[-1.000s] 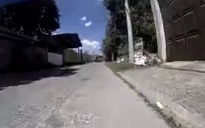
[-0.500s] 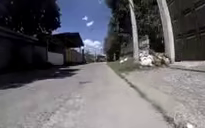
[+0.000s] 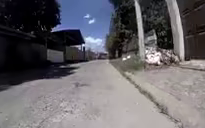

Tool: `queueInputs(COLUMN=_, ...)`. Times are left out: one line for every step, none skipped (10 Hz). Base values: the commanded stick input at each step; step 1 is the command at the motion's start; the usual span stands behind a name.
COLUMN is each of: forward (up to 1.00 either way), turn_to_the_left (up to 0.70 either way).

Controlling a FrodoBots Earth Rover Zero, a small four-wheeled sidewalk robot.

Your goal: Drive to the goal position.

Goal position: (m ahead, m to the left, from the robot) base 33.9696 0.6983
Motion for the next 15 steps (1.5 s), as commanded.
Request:
queueInputs(forward=1.00, turn_to_the_left=0.00)
queueInputs(forward=1.00, turn_to_the_left=0.00)
queueInputs(forward=1.00, turn_to_the_left=0.00)
queueInputs(forward=1.00, turn_to_the_left=0.00)
queueInputs(forward=1.00, turn_to_the_left=0.00)
queueInputs(forward=1.00, turn_to_the_left=0.00)
queueInputs(forward=1.00, turn_to_the_left=0.00)
queueInputs(forward=1.00, turn_to_the_left=0.00)
queueInputs(forward=1.00, turn_to_the_left=0.00)
queueInputs(forward=1.00, turn_to_the_left=0.00)
queueInputs(forward=1.00, turn_to_the_left=0.00)
queueInputs(forward=1.00, turn_to_the_left=0.00)
queueInputs(forward=1.00, turn_to_the_left=0.00)
queueInputs(forward=1.00, turn_to_the_left=0.00)
queueInputs(forward=1.00, turn_to_the_left=0.00)
